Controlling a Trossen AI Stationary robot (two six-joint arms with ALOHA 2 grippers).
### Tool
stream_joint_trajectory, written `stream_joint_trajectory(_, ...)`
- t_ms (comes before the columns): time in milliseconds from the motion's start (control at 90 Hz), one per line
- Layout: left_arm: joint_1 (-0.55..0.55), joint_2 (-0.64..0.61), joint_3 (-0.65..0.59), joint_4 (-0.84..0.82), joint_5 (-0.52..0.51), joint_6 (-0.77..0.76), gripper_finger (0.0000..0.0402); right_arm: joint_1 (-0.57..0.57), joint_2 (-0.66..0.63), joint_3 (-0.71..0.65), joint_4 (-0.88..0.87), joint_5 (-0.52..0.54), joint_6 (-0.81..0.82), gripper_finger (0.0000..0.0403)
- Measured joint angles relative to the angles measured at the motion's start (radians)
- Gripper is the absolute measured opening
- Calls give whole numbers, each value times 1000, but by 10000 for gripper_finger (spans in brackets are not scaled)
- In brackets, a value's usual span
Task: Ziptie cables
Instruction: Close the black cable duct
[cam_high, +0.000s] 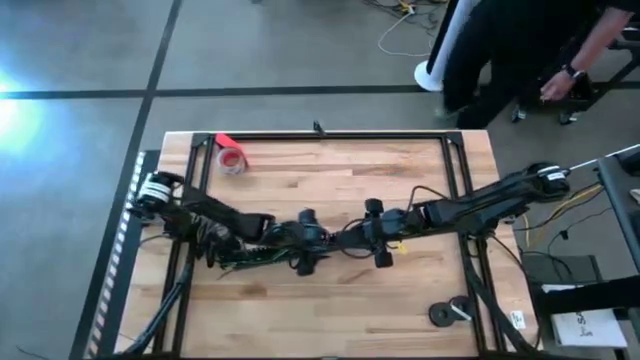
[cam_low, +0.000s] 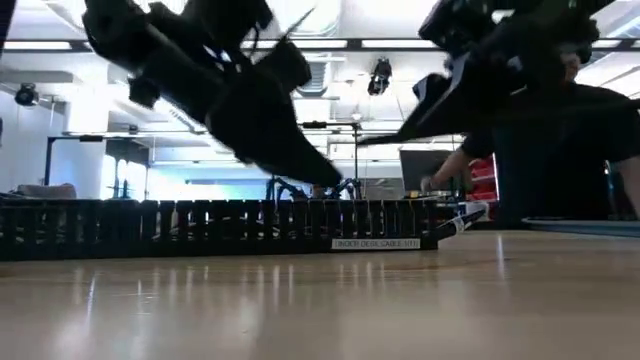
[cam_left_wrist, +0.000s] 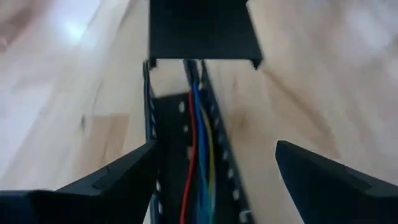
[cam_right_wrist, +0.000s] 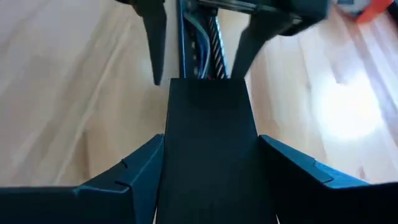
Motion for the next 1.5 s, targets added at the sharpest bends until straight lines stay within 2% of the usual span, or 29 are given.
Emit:
stream_joint_trajectory(200, -2, 71, 47, 14, 2, 21, 309, -2, 103, 0, 98, 0, -42, 214)
stream_joint_trajectory(300, 0, 72, 44, 11, -6, 17, 309, -2, 134, -1, 99, 50, -53, 214)
stream_joint_trajectory(422, 0, 52, 40, -9, -3, 16, 309, -2, 145, -5, 103, 101, -77, 214)
stream_joint_trajectory(667, -2, -75, 38, -86, -21, 38, 309, 0, 71, -9, 108, 104, -102, 214)
stream_joint_trajectory(811, 6, -104, 33, -102, -30, 88, 309, -6, 60, -28, 116, 87, -121, 214)
stream_joint_trajectory(944, 49, -86, 3, -93, -39, 87, 309, -24, 79, -54, 154, 26, -121, 214)
stream_joint_trajectory(1144, 118, -71, -41, -29, 16, 66, 309, -42, 102, -59, 166, 13, -184, 214)
stream_joint_trajectory(1311, 142, -72, -48, -10, 149, 37, 309, -72, 132, -60, 194, -25, -206, 214)
stream_joint_trajectory(1433, 119, -73, -46, -8, 162, 28, 309, -86, 146, -60, 218, -72, -211, 214)
stream_joint_trajectory(1500, 118, -60, -46, -1, 133, 20, 309, -96, 145, -60, 222, -76, -232, 214)
